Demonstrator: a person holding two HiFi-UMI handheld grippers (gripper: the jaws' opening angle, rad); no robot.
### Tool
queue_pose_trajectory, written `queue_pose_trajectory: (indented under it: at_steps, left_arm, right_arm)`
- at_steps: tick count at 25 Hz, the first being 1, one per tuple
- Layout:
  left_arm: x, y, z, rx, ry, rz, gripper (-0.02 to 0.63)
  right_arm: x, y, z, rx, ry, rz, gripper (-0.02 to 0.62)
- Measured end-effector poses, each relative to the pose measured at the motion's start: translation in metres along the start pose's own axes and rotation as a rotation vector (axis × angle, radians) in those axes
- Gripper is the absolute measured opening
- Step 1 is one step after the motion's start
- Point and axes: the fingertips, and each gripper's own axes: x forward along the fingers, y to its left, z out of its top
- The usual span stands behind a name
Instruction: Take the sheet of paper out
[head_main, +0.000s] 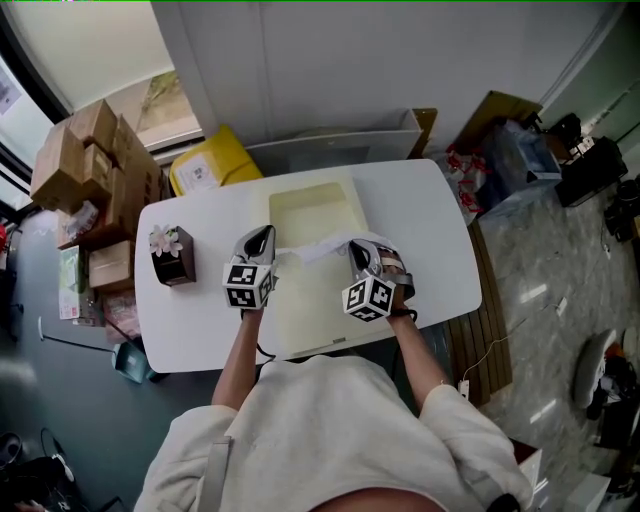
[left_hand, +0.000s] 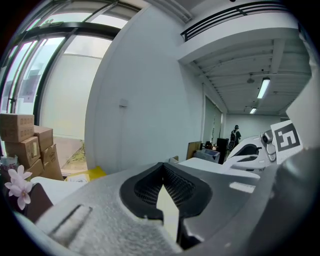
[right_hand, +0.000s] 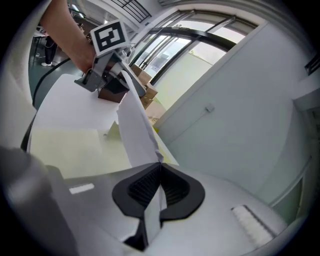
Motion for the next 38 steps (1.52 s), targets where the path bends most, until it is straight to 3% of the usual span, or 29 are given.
queue_pose_trajectory:
  at_steps: [5,11,18,25,38]
  left_arm:
    - [-0.001,0.010,0.003,-0.005,-0.005,0.019,0.006]
    - [-0.009,0.024,0.012,-0.006,-0.020,0.055,0.006]
    - [-0.026,0.046,0.017,0.001,-0.033,0.108,0.006]
    - [-0.038,0.060,0.027,-0.002,-0.048,0.153,0.006]
    - [-0.044,0.075,0.055,0.016,-0.091,0.192,0.006]
  right_arm:
    - [-0.004,-0.027,0.016,0.049,-0.040,-0.039,0.005]
    - [0.007,-0.036,0.041,0.146,-0.102,-0.018,0.005]
    - [0.018,-0.053,0.073,0.512,-0.210,0.066,0.005]
    - [0.027,-0.079,0.091,0.766,-0.357,0.103,0.005]
    - [0.030,-0.118,0.124,0.809,-0.495,0.078,0.003]
